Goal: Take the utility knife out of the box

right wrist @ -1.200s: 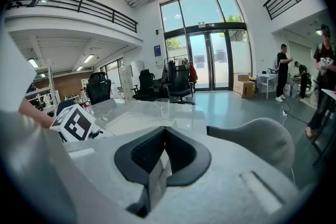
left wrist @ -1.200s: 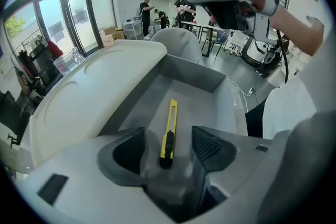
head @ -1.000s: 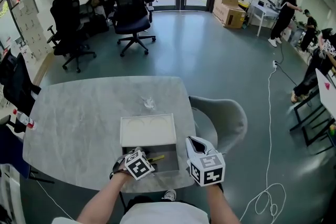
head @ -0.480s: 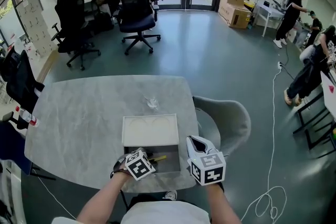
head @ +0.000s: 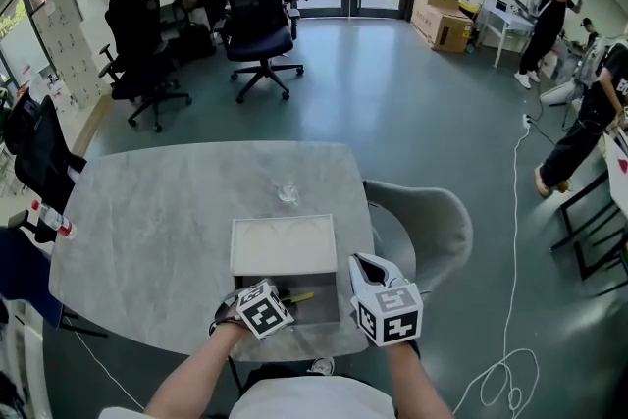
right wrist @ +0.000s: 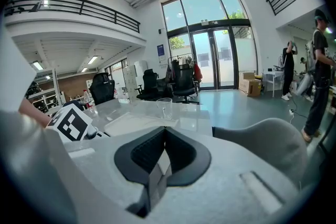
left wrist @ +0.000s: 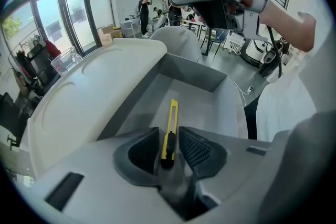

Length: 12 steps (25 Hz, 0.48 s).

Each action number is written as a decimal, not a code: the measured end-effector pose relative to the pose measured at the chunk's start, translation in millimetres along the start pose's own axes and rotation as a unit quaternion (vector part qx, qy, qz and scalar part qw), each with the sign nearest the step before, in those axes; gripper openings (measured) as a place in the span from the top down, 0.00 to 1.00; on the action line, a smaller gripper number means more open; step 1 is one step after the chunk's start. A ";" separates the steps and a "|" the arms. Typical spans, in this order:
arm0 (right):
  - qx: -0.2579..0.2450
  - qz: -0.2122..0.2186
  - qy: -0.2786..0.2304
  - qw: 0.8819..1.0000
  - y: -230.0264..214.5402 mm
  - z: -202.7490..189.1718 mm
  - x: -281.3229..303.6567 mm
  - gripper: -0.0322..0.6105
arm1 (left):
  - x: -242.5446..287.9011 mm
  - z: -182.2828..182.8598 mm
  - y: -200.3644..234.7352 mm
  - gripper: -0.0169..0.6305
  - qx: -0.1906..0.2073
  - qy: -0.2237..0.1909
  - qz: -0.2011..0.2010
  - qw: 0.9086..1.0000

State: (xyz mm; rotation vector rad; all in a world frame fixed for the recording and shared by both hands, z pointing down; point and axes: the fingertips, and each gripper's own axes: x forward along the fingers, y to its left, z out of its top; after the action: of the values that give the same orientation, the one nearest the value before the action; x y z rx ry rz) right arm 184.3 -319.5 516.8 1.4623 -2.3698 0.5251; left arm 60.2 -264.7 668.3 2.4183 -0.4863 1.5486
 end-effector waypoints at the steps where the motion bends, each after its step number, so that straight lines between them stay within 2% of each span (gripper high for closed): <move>1: 0.000 0.000 0.000 1.000 0.3 -0.2 0.7 0.94 | 0.0 -0.2 0.1 0.79 0.000 0.000 -0.001 1.000; 12: 0.002 0.011 0.005 1.000 3.2 -4.7 10.3 0.94 | 3.1 1.0 -2.6 0.87 -0.011 0.000 -0.009 1.000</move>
State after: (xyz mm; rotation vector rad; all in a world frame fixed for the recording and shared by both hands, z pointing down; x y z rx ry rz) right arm 177.3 -324.1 525.0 1.4323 -2.3818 0.5414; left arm 63.2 -263.2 670.6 2.4009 -0.4764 1.5269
